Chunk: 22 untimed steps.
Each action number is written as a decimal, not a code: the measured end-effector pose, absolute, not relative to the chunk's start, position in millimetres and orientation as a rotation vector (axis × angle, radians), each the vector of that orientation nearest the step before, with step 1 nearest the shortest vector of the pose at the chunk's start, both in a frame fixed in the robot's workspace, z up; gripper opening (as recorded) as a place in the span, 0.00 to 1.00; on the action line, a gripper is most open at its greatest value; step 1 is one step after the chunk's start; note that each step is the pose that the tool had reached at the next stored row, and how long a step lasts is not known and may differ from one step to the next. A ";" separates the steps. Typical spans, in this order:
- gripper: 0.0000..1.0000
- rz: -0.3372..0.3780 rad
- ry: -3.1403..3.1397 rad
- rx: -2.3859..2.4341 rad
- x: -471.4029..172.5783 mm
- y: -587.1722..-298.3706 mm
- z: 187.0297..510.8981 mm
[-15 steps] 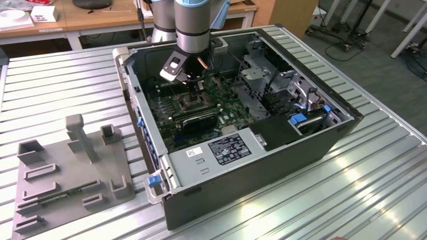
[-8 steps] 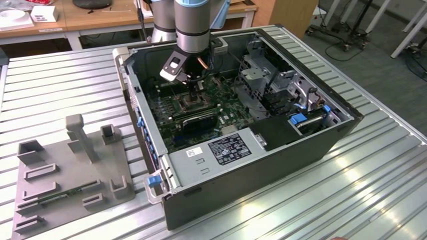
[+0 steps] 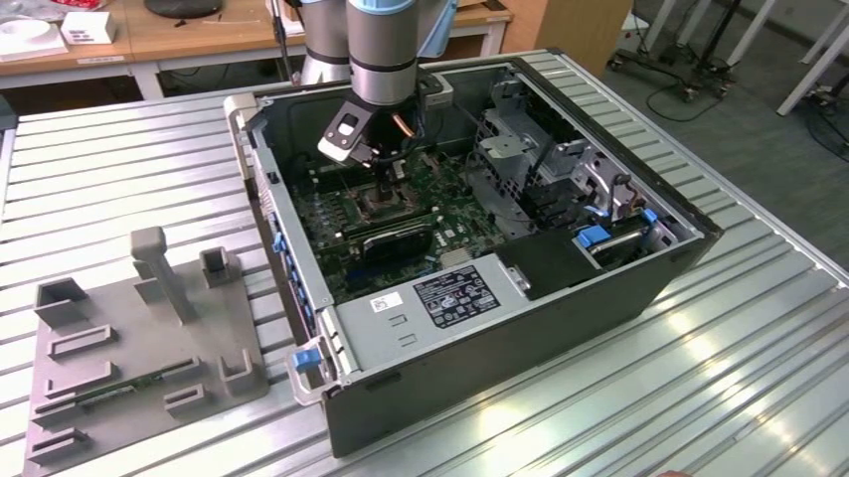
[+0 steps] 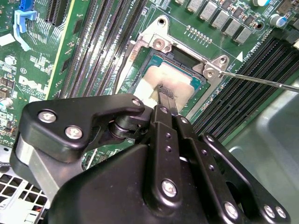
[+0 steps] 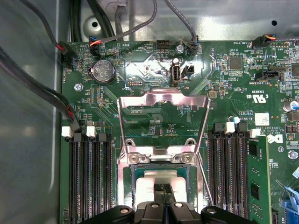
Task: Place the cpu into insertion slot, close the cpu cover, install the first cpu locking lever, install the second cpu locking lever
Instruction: 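Place the cpu into insertion slot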
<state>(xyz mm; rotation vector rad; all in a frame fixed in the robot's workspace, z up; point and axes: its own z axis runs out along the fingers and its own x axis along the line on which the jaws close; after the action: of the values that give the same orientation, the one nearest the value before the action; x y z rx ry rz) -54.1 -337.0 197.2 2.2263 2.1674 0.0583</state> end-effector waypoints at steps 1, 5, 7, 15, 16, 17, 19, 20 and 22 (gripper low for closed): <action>0.11 0.058 2.167 2.226 -54.1 -337.0 197.2; 0.11 0.058 2.167 2.226 -54.1 -337.0 197.2; 0.11 0.058 2.167 2.226 -54.1 -337.1 197.2; 0.11 0.058 2.167 2.226 -54.2 -337.1 197.1; 0.11 0.058 2.167 2.226 -54.2 -337.1 197.1; 0.11 0.057 2.167 2.226 -54.2 -337.2 197.1; 0.11 0.057 2.167 2.226 -54.2 -337.2 197.0; 0.11 0.057 2.167 2.226 -54.2 -337.2 197.0; 0.11 0.057 2.167 2.226 -54.3 -337.2 197.0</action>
<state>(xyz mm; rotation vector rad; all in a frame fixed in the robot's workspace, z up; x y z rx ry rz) -54.3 -337.2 197.0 2.2263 2.1672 0.0573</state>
